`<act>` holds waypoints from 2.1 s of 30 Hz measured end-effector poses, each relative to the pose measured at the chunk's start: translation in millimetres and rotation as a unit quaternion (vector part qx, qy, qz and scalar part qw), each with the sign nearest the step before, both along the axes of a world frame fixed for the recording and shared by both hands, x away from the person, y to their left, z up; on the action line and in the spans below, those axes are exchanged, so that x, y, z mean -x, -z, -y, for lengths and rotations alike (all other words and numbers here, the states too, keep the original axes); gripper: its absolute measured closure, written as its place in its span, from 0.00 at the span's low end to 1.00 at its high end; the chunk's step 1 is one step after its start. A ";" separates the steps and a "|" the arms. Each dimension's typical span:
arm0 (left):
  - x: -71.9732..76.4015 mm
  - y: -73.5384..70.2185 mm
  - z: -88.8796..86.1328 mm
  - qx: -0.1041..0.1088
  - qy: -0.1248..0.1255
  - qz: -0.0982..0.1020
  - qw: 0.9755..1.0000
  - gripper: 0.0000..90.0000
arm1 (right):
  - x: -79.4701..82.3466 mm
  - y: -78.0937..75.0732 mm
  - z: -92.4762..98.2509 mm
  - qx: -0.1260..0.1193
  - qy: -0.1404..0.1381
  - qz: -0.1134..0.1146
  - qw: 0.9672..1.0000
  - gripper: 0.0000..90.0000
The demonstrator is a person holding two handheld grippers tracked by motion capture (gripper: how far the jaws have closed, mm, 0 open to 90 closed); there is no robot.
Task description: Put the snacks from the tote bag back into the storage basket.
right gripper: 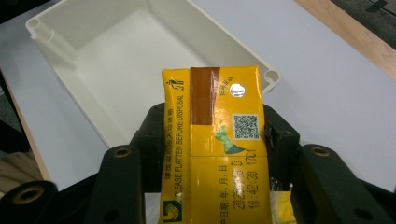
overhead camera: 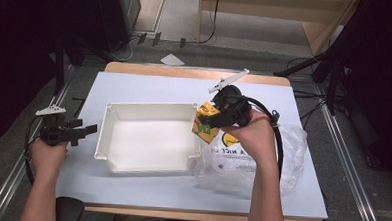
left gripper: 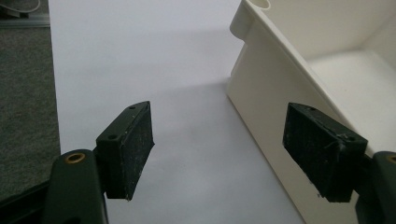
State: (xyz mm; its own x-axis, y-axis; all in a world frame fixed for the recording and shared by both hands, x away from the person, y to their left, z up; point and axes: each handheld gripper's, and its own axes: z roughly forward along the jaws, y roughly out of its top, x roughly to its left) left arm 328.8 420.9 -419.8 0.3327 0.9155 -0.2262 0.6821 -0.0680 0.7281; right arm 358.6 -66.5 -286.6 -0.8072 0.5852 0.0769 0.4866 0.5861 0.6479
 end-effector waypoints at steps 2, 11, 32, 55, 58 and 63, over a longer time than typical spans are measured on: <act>-0.3 0.3 0.0 0.002 0.001 -0.001 1.000 0.28 | 0.9 -1.0 -2.2 0.004 -0.005 0.000 1.000 0.60; 0.0 -0.4 -0.7 0.004 -0.004 0.004 1.000 0.28 | -0.2 -0.8 -11.4 0.002 -0.023 -0.005 1.000 0.60; -1.7 0.9 -2.4 0.012 -0.004 0.002 1.000 0.28 | -24.8 0.4 -47.8 0.009 -0.043 -0.012 0.999 0.60; -0.5 0.9 -2.4 0.006 -0.001 -0.001 1.000 0.28 | -58.7 26.1 -73.9 0.018 -0.037 -0.026 0.999 0.60; -0.7 1.2 -2.7 0.006 -0.001 -0.001 1.000 0.28 | -63.0 30.0 -77.3 0.018 -0.037 -0.029 0.999 0.60; -1.0 1.2 -2.8 0.006 0.000 -0.001 1.000 0.28 | -69.6 38.6 -82.6 0.029 -0.029 -0.032 0.999 0.60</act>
